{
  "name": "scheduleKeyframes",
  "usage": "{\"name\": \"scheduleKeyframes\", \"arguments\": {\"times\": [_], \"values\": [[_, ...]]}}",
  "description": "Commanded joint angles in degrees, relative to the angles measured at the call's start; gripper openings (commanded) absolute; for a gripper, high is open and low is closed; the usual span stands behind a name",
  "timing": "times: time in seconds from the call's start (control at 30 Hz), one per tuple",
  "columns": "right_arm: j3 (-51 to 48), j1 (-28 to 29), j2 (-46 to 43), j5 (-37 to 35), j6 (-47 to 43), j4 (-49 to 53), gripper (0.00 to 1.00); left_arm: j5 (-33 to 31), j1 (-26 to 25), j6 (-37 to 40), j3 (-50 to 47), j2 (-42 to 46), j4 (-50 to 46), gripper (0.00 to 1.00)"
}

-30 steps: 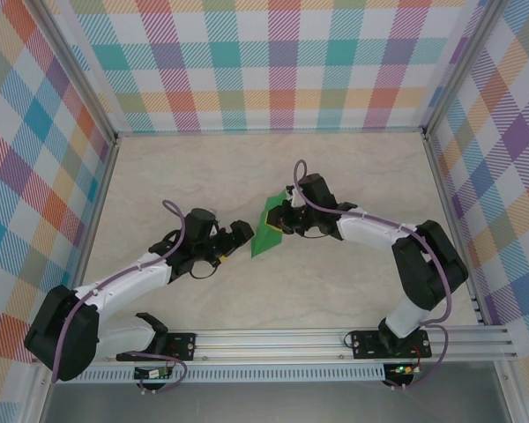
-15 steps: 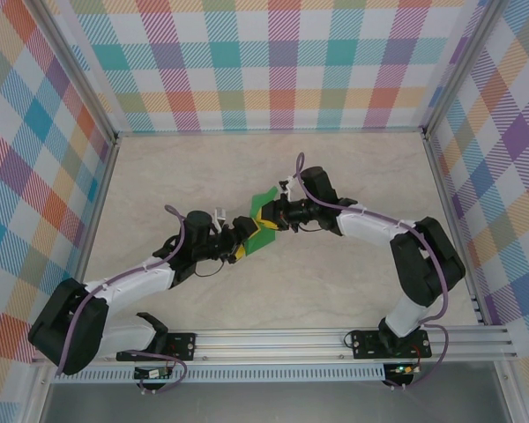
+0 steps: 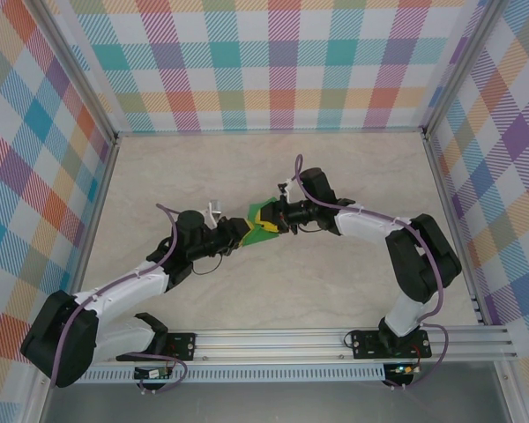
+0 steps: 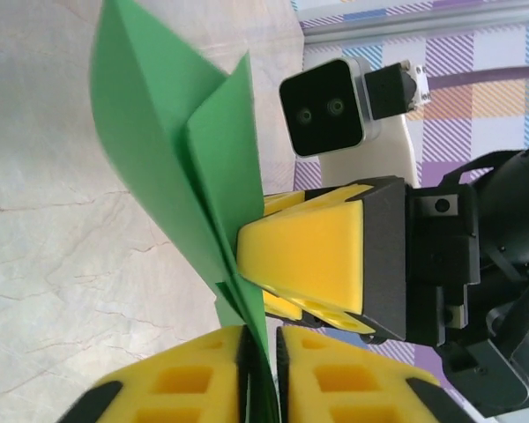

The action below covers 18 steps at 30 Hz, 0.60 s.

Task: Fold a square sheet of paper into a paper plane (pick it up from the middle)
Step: Turn over the paper at the center of the table.

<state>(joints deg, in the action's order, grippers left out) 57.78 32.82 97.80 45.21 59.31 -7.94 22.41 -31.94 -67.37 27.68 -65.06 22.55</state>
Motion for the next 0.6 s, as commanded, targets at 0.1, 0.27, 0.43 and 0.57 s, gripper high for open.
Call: {"name": "scheduleKeyframes", "arguments": {"times": [0.1,0.27,0.43,0.57], "values": [[1.64,-1.93,-1.97,-3.32,-3.85,6.91,0.34,-0.59,0.92,6.37,1.62,1.3,-6.97,0.01],[2.52,-5.22,-5.43,-15.96,-9.0,20.11,0.48,-3.81,0.94,14.16,5.03,3.69,-19.1,0.01],[4.09,-5.74,-8.61,-28.53,-14.02,31.06,0.62,-12.09,0.83,24.1,12.31,4.53,-39.57,0.01],[4.03,-5.74,-10.46,-33.68,-15.4,34.44,0.72,-25.78,0.42,30.13,21.99,1.45,-59.84,0.01]]}}
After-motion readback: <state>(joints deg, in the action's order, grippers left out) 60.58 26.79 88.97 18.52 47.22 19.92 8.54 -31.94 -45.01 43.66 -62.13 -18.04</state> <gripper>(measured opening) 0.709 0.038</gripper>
